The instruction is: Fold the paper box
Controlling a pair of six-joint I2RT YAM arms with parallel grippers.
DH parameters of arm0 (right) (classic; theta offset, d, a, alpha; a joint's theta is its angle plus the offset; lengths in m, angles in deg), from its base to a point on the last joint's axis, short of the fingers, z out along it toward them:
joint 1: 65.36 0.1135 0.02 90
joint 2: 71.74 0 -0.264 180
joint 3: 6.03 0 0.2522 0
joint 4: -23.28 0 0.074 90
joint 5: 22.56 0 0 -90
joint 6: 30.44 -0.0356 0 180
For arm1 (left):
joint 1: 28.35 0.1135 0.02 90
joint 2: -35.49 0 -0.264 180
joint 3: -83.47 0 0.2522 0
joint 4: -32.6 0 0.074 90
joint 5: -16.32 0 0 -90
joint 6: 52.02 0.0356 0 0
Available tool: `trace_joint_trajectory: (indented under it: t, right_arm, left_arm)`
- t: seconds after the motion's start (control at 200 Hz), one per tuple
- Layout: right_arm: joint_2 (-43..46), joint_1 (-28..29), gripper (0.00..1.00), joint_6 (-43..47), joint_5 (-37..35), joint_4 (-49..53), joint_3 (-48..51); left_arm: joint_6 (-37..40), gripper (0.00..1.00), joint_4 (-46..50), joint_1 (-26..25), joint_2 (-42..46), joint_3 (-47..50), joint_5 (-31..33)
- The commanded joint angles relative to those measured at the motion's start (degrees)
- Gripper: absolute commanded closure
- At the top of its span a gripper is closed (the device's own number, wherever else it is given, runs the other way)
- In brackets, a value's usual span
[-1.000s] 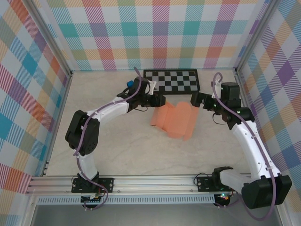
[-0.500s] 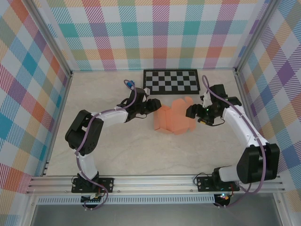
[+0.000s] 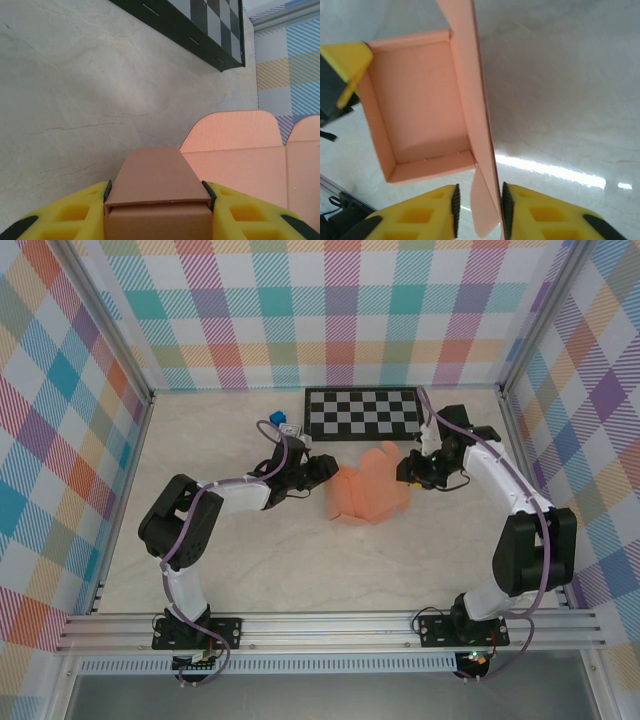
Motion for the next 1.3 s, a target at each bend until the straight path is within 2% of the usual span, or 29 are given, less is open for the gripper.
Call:
trace_joint_trajectory:
  t: [0.0,0.07,0.17,0.325,0.435,0.66,0.795,0.88,0.92,0.975,1.04,1.1,1.21,1.295]
  right_arm:
    - [-1.43,1.96,0.76,5.26,1.47,3.35,-3.19]
    - [-2.64,3.15,0.8,7.19,-0.12,4.56,-5.18]
    - [-4.07,5.37,0.81,11.54,-4.85,6.67,-8.07]
    - [-5.48,7.75,0.83,20.98,-15.39,9.88,-12.52]
    - [-5.87,7.87,0.83,25.53,-18.35,11.08,-14.62]
    - [-5.61,10.8,0.84,36.77,-22.77,10.01,-17.07]
    - [-8.73,13.39,0.86,39.19,-26.29,11.78,-21.02]
    - [-10.21,13.86,0.88,38.35,-24.67,12.5,-23.33]
    - [-10.4,13.78,0.85,35.94,-24.98,11.55,-24.05]
    - [-9.71,13.16,0.69,30.27,-26.67,9.64,-24.95]
    - [-7.49,10.12,0.57,22.59,-26.47,7.23,-24.45]
    - [-4.75,4.59,0.42,13.79,-25.28,4.03,-21.75]
    - [-2.15,-7.11,0.38,7.97,-9.66,-2.38,-13.5]
    - [-3.49,-10.42,0.4,6.34,-1.1,-3.49,-10.2]
  left_arm:
    - [-1.47,0.66,-3.53,0.24,-1.08,0.58,1.14]
    - [-2.09,0.63,-3.95,0.06,-1.37,0.71,1.31]
    - [-2.93,0.52,-5.35,0.02,-1.34,1.63,1.29]
    - [-2.8,0.17,-9.15,1.47,1.77,5.98,0.42]
    - [-1.54,0.0,-10.61,4.15,5.39,9.97,-0.2]
    - [2.17,0.0,-11.18,9.78,12.04,15.4,-2.98]
    - [5.6,0.0,-9.35,12.98,15.15,15.05,-4.26]
    - [8.46,0.0,-5.26,14.77,15.58,13.21,-5.17]
    - [9.64,0.0,-3.9,15.46,15.13,12.29,-6.11]
    - [11.14,0.02,-1.31,15.88,14.02,10.32,-8.52]
    - [12.79,0.05,1.01,15.65,12.7,7.76,-11.64]
    - [14.9,0.06,2.53,14.6,12.56,6.03,-12.88]
    - [23.5,0.05,11.8,10.7,13.06,-0.01,-11.95]
    - [28.6,0.05,21.27,7.51,10.66,-7.6,-10.7]
